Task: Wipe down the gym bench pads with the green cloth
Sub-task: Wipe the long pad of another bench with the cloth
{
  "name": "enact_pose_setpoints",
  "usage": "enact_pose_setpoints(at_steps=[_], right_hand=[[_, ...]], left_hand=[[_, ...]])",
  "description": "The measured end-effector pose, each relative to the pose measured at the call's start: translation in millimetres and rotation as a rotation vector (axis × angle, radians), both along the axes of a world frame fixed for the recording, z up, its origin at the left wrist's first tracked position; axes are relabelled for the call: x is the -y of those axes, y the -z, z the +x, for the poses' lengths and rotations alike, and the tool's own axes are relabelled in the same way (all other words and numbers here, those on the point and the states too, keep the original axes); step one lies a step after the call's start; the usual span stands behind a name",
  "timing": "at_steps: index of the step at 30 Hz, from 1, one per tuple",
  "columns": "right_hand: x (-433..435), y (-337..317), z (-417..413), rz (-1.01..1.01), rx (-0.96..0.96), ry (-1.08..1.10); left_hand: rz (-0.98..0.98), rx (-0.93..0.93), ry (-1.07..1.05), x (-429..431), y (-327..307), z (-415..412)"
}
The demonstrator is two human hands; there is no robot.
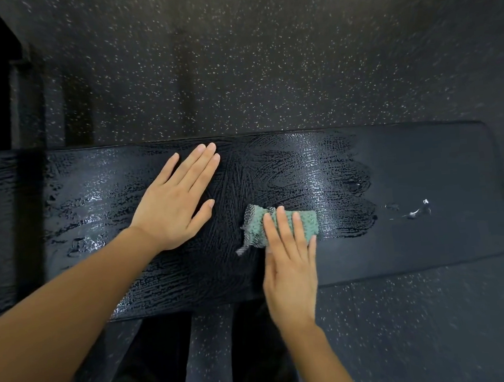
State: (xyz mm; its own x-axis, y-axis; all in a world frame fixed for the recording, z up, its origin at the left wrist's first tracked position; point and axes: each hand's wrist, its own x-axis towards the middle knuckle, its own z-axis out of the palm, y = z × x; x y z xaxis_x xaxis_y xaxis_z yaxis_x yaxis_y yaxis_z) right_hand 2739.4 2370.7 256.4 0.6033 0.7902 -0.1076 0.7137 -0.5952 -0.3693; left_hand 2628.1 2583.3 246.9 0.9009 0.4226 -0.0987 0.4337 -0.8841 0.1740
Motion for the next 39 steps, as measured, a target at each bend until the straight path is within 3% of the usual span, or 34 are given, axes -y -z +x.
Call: enact_pose_setpoints(at_steps=[3,13,21,27,33,39], right_hand=[[21.0,1.7,27.9,-0.003,0.019,-0.011],[20.1,2.1,28.9,0.087,-0.043,0.412],[6.2,-1.9,-40.0,0.02,-0.05,0.098],[27.3,-6.9,-19.4,-0.08,-0.004,-0.124],[59.4,-4.5,22.8,-0.079,0.055,0.023],[61.7,0.3,19.8,-0.01,-0.005,0.274]], left_hand=[[0.005,0.004,-0.01,1.0,-0.1,-0.1],[0.022,0.001,-0.018,5.3,2.3,0.6],[0.028,0.008,-0.005,19.9,1.6,3.0],[0.033,-0.003,0.018,28.7,1.1,1.6],[0.021,0.002,0.018,28.8,1.9,1.3],[0.014,0.007,0.014,29.0,1.6,1.3]])
